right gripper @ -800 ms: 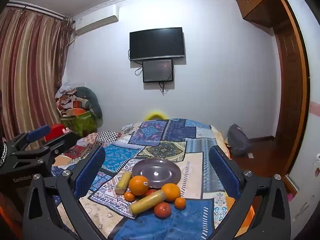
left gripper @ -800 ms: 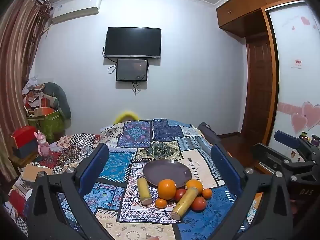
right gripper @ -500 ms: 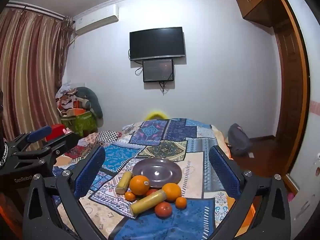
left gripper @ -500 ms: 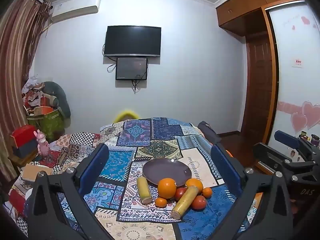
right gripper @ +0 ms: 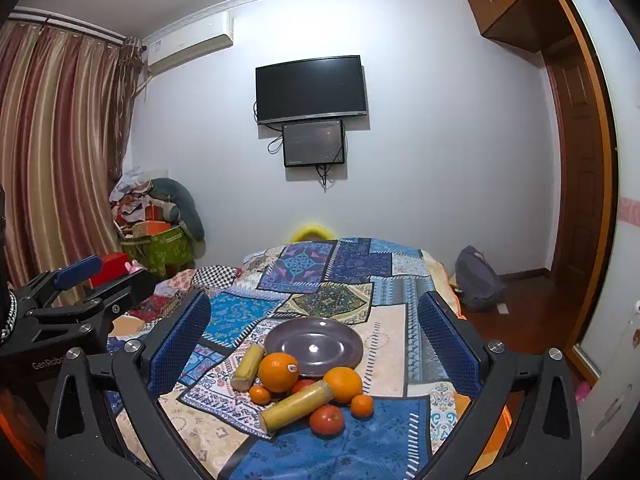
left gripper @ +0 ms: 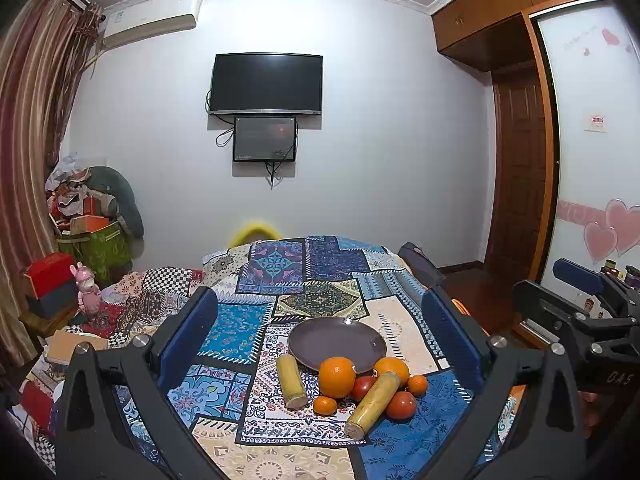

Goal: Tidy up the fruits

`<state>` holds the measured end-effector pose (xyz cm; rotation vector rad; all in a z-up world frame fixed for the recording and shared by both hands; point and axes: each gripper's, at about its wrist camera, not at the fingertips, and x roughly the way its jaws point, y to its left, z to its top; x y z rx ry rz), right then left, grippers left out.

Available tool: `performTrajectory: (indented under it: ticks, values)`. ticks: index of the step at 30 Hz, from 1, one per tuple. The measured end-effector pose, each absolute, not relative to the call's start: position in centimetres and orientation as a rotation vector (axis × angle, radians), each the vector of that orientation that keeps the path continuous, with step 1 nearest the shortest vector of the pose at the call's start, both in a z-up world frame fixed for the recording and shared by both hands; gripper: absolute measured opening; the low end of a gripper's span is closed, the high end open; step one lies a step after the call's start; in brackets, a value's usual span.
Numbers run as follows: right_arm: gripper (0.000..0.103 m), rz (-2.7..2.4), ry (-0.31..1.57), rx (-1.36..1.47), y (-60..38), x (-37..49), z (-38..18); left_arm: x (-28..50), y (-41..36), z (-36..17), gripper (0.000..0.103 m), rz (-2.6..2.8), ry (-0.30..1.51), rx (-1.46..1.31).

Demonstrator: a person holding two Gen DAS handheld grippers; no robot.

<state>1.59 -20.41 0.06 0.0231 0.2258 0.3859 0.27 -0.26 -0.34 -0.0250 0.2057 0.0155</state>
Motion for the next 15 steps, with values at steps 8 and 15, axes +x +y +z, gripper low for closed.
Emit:
performTrajectory:
  ticks: [8,15]
  values:
    - [0.103,0.383,0.217,0.021,-20.52,1.37,0.33,0.34,-0.15,-0.33,0.103,0.017,0.206,-0.026]
    - [0.103,0.383,0.214,0.025,-20.55,1.34,0.36,0.5,0.04,-0.33,0.103,0.015,0.211,-0.043]
